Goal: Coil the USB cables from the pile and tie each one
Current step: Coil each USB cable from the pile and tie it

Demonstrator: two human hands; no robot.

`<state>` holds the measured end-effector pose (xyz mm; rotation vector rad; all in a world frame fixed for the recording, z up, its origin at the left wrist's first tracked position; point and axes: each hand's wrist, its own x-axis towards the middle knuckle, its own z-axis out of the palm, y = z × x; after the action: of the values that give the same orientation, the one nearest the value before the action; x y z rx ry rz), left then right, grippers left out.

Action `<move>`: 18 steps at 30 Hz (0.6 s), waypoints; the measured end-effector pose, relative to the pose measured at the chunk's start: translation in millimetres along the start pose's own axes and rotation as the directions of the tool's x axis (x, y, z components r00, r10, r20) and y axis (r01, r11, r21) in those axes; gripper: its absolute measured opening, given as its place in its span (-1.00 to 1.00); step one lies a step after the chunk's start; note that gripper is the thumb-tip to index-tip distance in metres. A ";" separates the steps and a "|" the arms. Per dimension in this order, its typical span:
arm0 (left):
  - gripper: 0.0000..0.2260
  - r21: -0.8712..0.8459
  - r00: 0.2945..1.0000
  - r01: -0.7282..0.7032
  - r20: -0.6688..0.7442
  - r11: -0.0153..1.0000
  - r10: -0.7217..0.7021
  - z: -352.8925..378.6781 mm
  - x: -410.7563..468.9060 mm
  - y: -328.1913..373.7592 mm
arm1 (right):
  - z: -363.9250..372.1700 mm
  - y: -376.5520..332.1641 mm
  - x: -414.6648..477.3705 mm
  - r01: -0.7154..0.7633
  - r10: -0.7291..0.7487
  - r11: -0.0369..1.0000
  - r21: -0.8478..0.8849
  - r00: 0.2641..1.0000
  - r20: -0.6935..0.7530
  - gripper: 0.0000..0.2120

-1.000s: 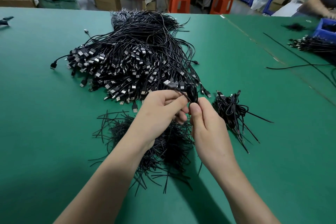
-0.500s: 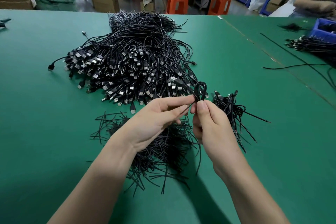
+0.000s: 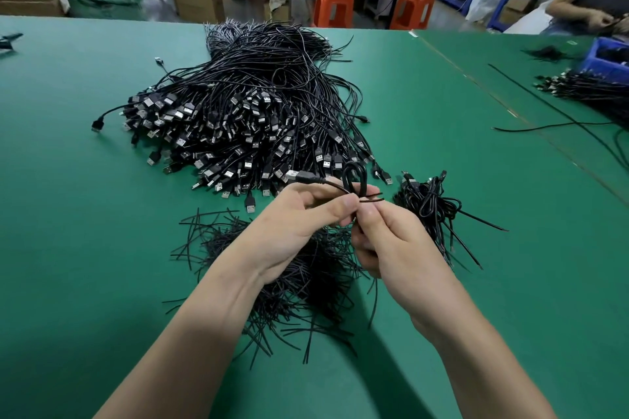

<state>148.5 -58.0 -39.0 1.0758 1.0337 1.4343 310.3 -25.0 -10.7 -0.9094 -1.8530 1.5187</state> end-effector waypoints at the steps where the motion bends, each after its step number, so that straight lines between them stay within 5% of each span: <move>1: -0.77 -0.016 1.000 0.005 0.017 1.000 -0.005 -0.6 -0.7 0.4 | -2.3 -2.0 -0.3 -0.032 0.030 0.998 0.059 0.999 0.037 -0.66; 5: -0.87 -0.050 0.999 0.026 0.032 0.998 -0.024 4.4 -1.5 0.6 | -8.2 -4.2 -1.7 -0.163 0.137 0.969 0.188 0.980 0.141 -0.67; 8: -0.69 -0.004 0.998 0.031 0.051 1.000 -0.031 8.0 -1.8 1.7 | -9.6 -2.1 -4.2 -0.205 0.172 0.956 0.211 0.971 0.164 -0.68; 13: -0.77 0.047 0.999 0.029 0.030 0.998 -0.030 6.9 -2.1 1.3 | -11.2 -0.5 -8.1 -0.202 0.146 0.937 0.284 0.968 0.206 -0.75; 18: -0.67 0.085 0.999 -0.032 0.010 0.996 0.031 7.6 -0.6 0.4 | -7.1 -1.5 -7.0 -0.120 0.098 0.976 0.184 0.987 0.125 -0.73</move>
<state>155.8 -58.2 -37.0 1.1637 1.0844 1.4195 319.9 -26.5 -8.0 -0.8612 -1.7230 1.8167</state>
